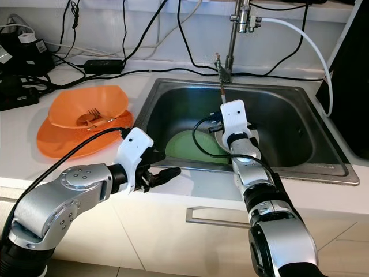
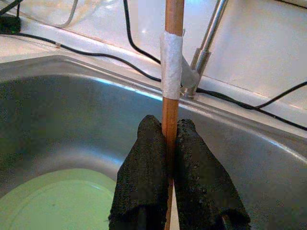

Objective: Kitchen organization

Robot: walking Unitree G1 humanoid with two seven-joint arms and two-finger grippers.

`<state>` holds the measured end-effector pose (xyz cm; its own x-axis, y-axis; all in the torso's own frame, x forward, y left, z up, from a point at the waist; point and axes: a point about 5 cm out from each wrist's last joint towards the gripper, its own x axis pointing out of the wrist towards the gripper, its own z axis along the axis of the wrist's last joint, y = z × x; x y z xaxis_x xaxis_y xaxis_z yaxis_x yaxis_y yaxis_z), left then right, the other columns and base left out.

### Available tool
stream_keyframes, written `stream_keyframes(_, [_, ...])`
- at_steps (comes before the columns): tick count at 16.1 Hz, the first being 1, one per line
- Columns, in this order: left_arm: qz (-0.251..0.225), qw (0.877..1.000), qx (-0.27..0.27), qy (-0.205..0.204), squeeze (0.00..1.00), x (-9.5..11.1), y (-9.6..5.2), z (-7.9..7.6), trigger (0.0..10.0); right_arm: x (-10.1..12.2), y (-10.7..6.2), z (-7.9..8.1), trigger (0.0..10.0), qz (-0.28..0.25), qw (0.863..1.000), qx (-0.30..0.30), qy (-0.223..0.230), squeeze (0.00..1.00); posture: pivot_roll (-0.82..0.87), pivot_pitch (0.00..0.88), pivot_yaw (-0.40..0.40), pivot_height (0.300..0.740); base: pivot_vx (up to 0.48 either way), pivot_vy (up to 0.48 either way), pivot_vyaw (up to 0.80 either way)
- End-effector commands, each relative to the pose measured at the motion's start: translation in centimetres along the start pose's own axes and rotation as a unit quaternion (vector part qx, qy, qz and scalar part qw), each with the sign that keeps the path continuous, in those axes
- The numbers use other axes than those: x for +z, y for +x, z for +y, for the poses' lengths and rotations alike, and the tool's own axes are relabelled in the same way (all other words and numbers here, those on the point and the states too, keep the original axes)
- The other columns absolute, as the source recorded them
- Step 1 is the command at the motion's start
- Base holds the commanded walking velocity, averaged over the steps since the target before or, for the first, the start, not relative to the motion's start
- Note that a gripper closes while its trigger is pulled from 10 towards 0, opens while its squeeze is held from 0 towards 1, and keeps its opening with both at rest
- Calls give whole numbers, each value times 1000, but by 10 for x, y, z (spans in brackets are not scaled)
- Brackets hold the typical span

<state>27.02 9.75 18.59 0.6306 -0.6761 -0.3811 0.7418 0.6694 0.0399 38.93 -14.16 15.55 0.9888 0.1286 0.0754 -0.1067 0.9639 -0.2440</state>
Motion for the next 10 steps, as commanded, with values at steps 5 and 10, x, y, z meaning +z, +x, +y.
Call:
stream_keyframes(5, [-1,1000,4,7,0,3,1,-1,10000,-1,3,6,10000,19,1000,20,-6,1000,157,30,-7,740,0,0,0])
stream_keyframes(10, [-1,1000,7,11,0,3,5,1,10000,-3,3,6,10000,29,999,21,-9,1000,157,0,-9,740,0,0,0])
